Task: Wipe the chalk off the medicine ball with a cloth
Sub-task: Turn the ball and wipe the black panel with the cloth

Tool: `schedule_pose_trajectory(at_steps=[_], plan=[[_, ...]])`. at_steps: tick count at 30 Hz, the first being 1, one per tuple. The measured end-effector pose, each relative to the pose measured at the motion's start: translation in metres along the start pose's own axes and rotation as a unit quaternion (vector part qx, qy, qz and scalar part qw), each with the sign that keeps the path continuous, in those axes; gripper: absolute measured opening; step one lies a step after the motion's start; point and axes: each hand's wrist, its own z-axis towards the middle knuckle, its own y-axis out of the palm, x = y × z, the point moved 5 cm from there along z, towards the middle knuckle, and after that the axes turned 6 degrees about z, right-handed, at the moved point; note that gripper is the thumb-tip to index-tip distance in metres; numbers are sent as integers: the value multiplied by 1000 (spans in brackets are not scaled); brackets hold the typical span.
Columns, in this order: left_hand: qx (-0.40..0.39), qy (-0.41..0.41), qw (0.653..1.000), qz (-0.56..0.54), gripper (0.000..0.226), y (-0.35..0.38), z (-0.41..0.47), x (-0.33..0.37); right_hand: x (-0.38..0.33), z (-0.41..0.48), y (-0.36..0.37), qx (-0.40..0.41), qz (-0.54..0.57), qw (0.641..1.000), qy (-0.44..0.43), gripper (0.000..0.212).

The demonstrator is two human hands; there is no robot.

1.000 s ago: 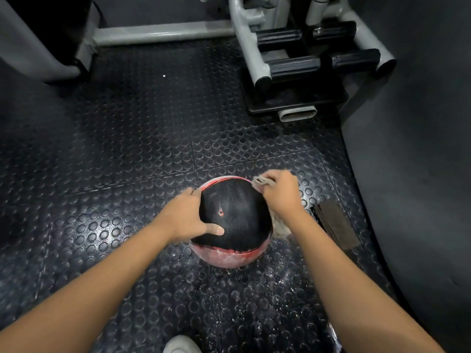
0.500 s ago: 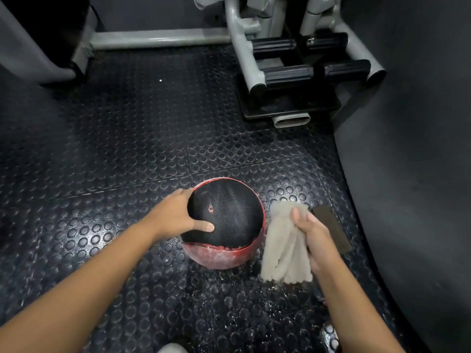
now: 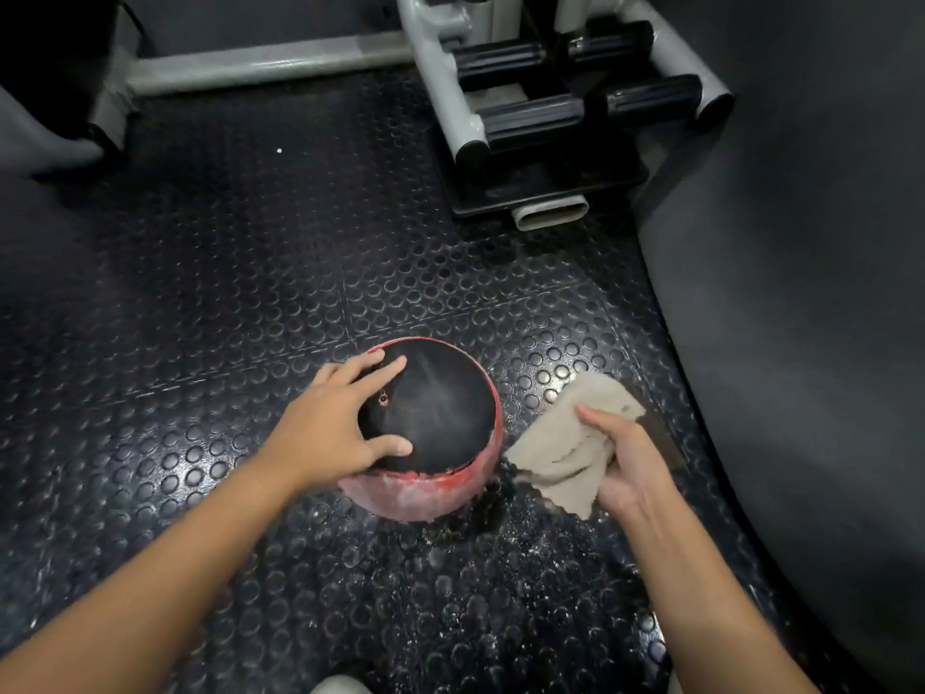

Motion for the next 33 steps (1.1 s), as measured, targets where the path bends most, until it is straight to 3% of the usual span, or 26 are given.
schedule_pose_trajectory(at_steps=[4, 8, 10, 12, 16, 20, 24, 26, 28, 31, 33], plan=[[-15, -31, 998, 53, 93, -9, 30, 7, -12, -4, -19, 46, 4, 999, -25, 12], [-7, -72, 994, 78, 83, -23, 62, 19, -21, -11, -19, 20, 9, 998, -59, 14], [-18, -76, 993, 85, 74, -26, 72, 19, -23, -12, -16, -4, 41, 996, -80, 27], [-42, -76, 993, 73, 69, -26, 75, 14, -23, -11, -12, -44, 75, 991, -103, 59], [-35, -101, 993, 40, 76, -18, 66, 4, -22, -9, -10, -63, 215, 971, -81, 97], [50, -60, 997, -20, 71, -15, 56, 12, -16, -11, -10, -61, 299, 952, -31, 81], [68, 7, 998, 4, 51, -12, 52, 24, -3, -13, -8, -110, 304, 946, 17, 55], [43, 15, 999, 6, 54, -16, 52, 23, 2, -14, -10, -141, 281, 949, 16, 56], [-5, 21, 1000, -16, 68, -19, 51, 20, 5, -13, -12, -152, 224, 963, -7, 80], [-31, 20, 999, -13, 82, -17, 44, 22, 5, -11, -19, -60, 47, 993, -84, 77], [-16, 10, 1000, -12, 83, -15, 42, 26, 0, -14, -14, -16, -100, 976, -193, 74]])
